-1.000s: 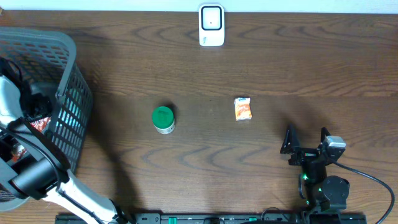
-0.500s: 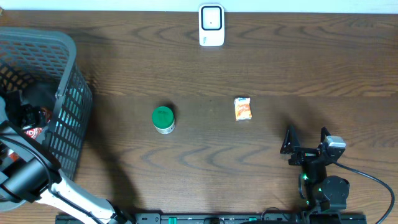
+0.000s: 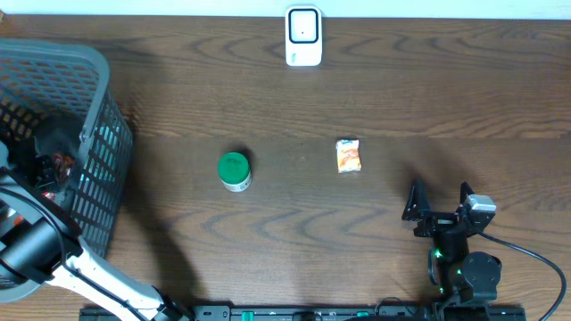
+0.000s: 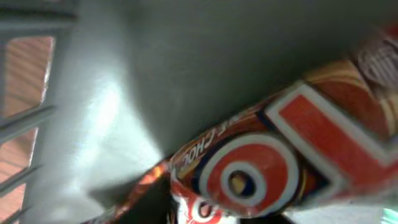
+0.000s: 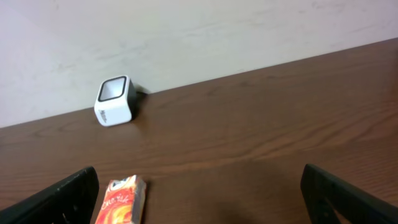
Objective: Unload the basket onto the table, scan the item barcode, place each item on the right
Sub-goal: 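Reach the left gripper into the basket and grasp the red candy bar, then present the candy bar to the scanner and release it on the table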
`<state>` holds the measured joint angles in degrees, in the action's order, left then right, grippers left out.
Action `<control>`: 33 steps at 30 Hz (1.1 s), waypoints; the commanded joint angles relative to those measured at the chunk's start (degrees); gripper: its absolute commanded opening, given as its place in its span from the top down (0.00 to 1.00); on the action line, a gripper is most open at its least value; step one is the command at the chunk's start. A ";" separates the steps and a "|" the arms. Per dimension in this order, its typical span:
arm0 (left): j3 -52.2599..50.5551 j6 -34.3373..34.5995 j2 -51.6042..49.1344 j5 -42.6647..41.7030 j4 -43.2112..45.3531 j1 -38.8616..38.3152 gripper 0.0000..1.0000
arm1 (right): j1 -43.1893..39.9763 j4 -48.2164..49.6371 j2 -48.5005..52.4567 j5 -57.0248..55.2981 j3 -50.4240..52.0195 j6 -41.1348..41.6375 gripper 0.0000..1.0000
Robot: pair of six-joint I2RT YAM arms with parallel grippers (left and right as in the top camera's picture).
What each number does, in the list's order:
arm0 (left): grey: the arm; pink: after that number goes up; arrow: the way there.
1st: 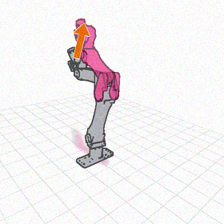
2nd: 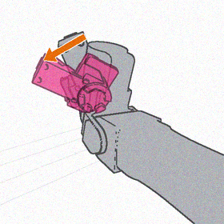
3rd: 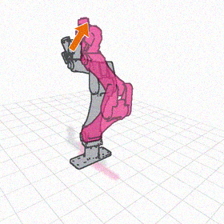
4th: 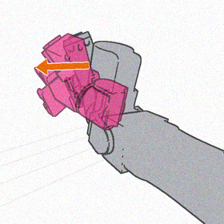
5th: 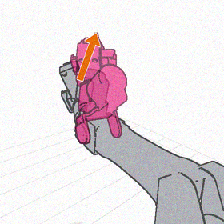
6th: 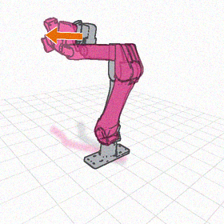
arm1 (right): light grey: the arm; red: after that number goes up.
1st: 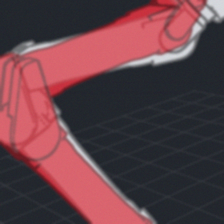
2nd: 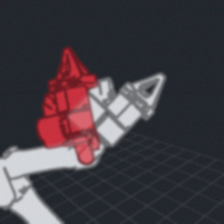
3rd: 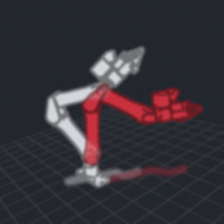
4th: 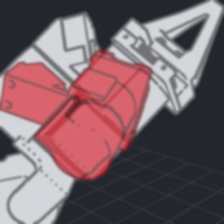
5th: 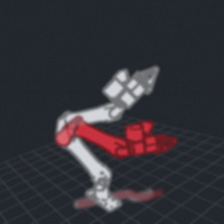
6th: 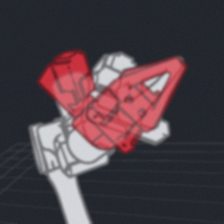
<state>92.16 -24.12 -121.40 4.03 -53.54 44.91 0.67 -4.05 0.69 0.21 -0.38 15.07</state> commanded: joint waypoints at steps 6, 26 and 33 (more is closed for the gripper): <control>2.91 4.09 -0.63 -0.61 -0.83 -0.44 0.92 | 0.50 -0.26 -0.26 -0.13 0.07 0.55 0.01; 8.44 23.82 33.46 -64.11 4.37 -15.28 0.93 | 0.50 -0.26 -0.26 -0.13 0.07 0.55 0.01; 5.55 14.58 28.24 -61.83 4.57 -44.33 0.93 | 0.50 -0.26 -0.26 -0.13 0.07 0.55 0.01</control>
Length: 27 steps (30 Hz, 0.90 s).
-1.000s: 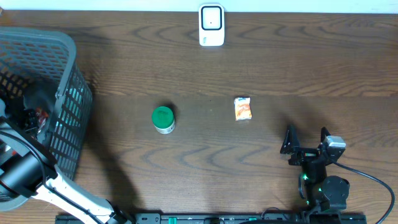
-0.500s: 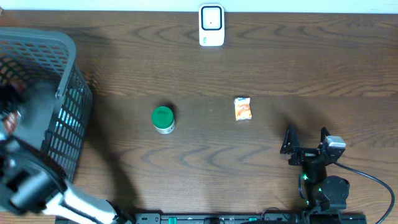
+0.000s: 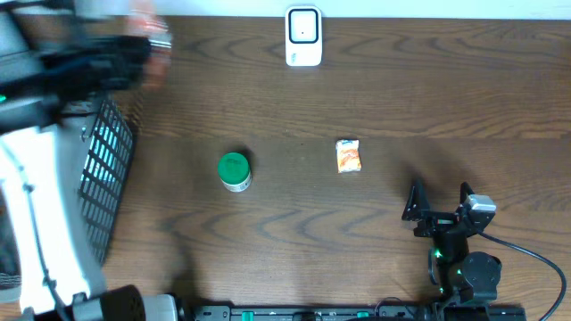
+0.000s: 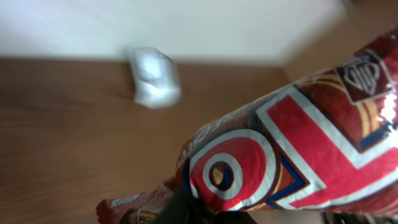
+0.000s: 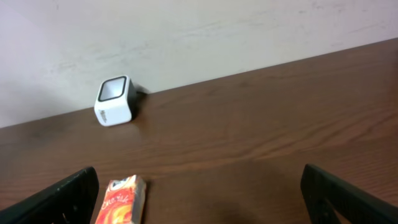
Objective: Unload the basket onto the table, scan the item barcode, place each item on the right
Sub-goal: 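Present the candy bar to the scanner and release it on the table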
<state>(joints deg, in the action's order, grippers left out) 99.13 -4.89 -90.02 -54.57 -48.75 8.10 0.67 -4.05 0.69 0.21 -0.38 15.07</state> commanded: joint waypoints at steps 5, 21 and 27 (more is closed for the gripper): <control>-1.42 -6.93 -12.70 -3.32 0.39 -21.38 0.92 | 0.50 -0.26 -0.26 -0.13 0.07 0.55 0.01; -1.42 -5.33 -41.44 -35.45 15.54 -36.11 0.92 | 0.50 -0.26 -0.26 -0.13 0.07 0.55 0.01; -1.42 -5.60 -42.91 -35.41 16.52 -36.87 0.91 | 0.50 -0.26 -0.26 -0.13 0.07 0.55 0.01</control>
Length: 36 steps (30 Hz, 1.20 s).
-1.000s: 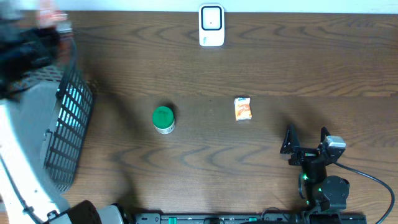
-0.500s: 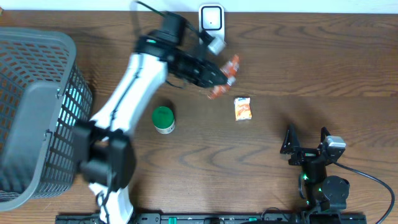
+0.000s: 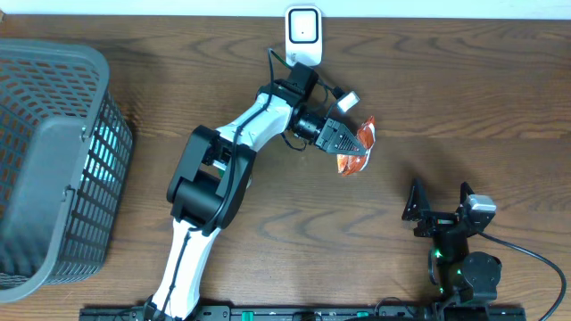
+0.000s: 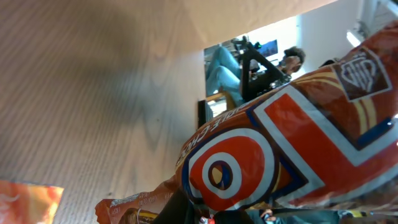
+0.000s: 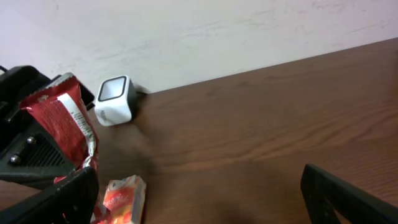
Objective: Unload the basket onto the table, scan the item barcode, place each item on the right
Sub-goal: 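Present the candy bar to the scanner and release it on the table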
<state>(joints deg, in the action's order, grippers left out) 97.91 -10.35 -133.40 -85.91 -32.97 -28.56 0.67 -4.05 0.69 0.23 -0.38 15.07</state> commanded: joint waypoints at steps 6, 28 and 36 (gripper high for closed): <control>-0.20 -0.37 0.48 -0.02 3.76 -1.11 0.83 | 0.50 -0.26 -0.26 -0.15 0.07 0.55 0.01; -0.20 -0.28 0.48 23.26 12.76 -10.25 0.92 | 0.50 -0.26 -0.26 -0.15 0.07 0.55 0.01; 1.46 2.93 0.55 41.77 12.96 -9.88 0.92 | 0.50 -0.26 -0.26 -0.15 0.07 0.55 0.01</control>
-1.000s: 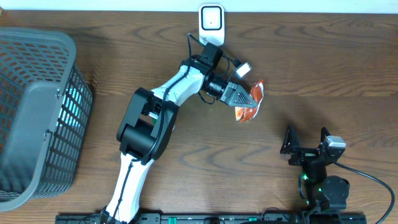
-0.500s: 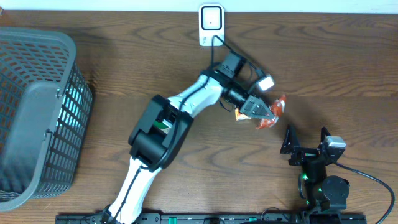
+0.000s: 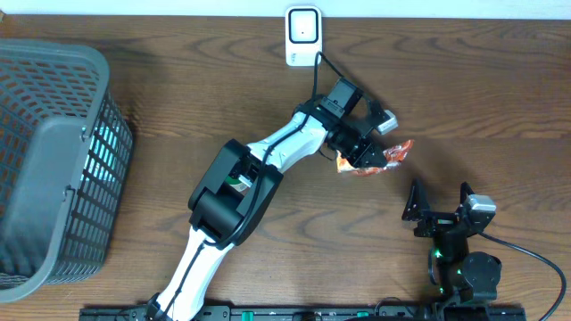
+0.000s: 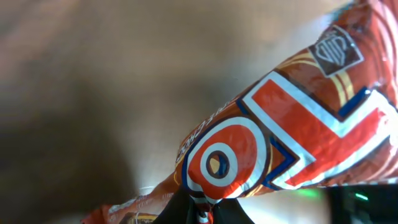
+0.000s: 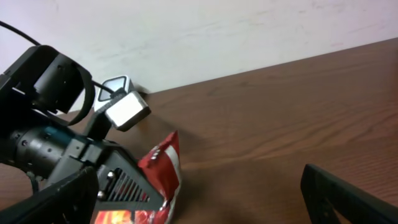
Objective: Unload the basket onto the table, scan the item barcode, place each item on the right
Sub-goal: 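Present the candy bar to the scanner and release it on the table, then reach the left gripper into the basket and grasp the mint-green wipes pack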
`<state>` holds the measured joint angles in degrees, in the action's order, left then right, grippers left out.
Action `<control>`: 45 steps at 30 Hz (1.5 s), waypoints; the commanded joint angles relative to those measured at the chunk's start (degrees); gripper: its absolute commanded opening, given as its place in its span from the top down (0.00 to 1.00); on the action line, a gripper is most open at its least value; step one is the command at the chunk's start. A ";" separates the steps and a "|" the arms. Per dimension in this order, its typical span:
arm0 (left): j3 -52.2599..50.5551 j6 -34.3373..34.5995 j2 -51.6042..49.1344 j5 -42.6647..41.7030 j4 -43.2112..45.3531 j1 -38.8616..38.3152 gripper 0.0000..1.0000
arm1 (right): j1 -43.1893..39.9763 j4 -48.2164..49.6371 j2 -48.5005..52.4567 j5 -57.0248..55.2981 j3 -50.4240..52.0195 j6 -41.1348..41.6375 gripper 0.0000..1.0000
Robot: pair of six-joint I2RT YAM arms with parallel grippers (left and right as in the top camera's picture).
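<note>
My left gripper (image 3: 373, 153) is shut on a red snack bag (image 3: 395, 152) with a white and blue ring print. It holds the bag low over the table, right of centre, with the bag's free end pointing right. The left wrist view is filled by the bag (image 4: 273, 137), pinched between my fingertips (image 4: 186, 214). From the right wrist the bag (image 5: 163, 171) hangs just above the wood. The white scanner (image 3: 303, 36) stands at the far edge, half hidden in the right wrist view (image 5: 117, 83). My right gripper (image 3: 439, 207) rests open near the front right.
A small orange packet (image 3: 345, 164) lies on the table partly under the left gripper, also seen as a packet (image 5: 118, 218) from the right wrist. A grey mesh basket (image 3: 53, 152) fills the left side. The left arm stretches diagonally across the middle of the table.
The left gripper and the red bag have moved right and slightly nearer, from just below the scanner to over the orange packet. The bag now points right. The right arm has not moved.
First the left gripper was down in the basket, shut on the red bag. Then it held the bag high over the basket's far corner. Later it was mid-table near the scanner, and now it is further right, away from the scanner.
</note>
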<state>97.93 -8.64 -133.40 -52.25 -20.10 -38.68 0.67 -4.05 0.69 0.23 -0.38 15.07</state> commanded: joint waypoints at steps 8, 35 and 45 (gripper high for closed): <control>2.84 1.22 2.84 11.76 -0.37 0.15 0.45 | 0.50 -0.26 -0.26 -0.15 0.07 0.55 0.01; 2.82 8.63 49.99 66.88 -20.90 23.63 0.18 | 0.50 -0.26 -0.26 -0.15 0.07 0.55 0.01; 1.49 19.47 55.71 53.20 -30.36 63.63 0.18 | 0.50 -0.26 -0.26 -0.15 0.07 0.55 0.01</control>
<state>100.62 7.62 -75.57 8.23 -49.32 18.87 0.67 -4.05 0.69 0.21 -0.38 15.07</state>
